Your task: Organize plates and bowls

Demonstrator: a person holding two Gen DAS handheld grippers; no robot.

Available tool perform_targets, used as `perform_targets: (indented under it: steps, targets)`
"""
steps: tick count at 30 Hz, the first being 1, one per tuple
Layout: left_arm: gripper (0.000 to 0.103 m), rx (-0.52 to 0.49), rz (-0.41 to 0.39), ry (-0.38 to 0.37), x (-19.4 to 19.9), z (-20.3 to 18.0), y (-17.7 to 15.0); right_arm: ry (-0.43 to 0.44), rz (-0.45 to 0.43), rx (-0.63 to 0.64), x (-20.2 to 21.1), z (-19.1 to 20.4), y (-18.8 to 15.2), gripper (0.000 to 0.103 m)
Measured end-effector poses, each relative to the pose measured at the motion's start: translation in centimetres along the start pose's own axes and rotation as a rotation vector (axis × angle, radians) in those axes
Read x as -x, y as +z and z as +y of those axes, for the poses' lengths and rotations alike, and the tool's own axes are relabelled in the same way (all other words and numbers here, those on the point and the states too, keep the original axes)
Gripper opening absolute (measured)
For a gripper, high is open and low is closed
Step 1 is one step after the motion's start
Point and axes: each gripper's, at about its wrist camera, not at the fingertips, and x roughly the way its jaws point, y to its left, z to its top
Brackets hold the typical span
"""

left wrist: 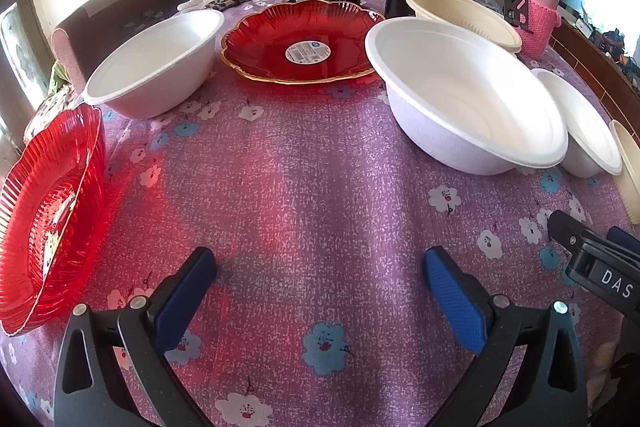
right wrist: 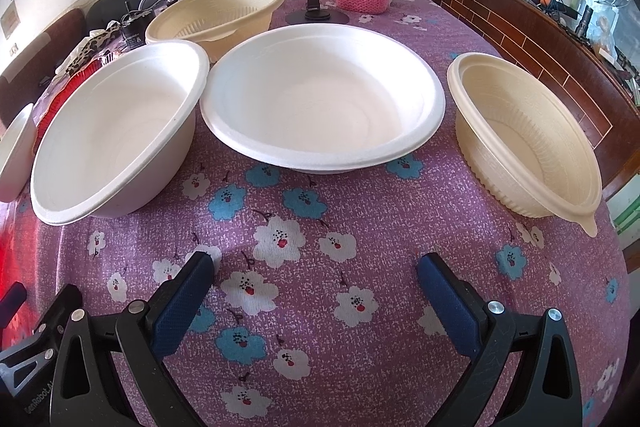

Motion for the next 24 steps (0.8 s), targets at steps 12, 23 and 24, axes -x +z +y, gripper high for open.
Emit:
perform_targets:
  steps: [12,23,24]
  targets:
    - [0.101,0.106,-0.16,-0.194,9.3,6.6,-0.8,0.142,-0.166,-0.036,5.5,-1.1,-2.2,0.102]
    - [0.099,0.166,-0.363,-0.171,19.2,12.8,1.0,0.337,-0.488,0.03,19.8,0.7,2.3,0.102]
    - [0.099,0.159,-0.38,-0.161,19.9,13.1,1.4,0.374,-0.485,0.033,20.4,1.0,3.5,0.102]
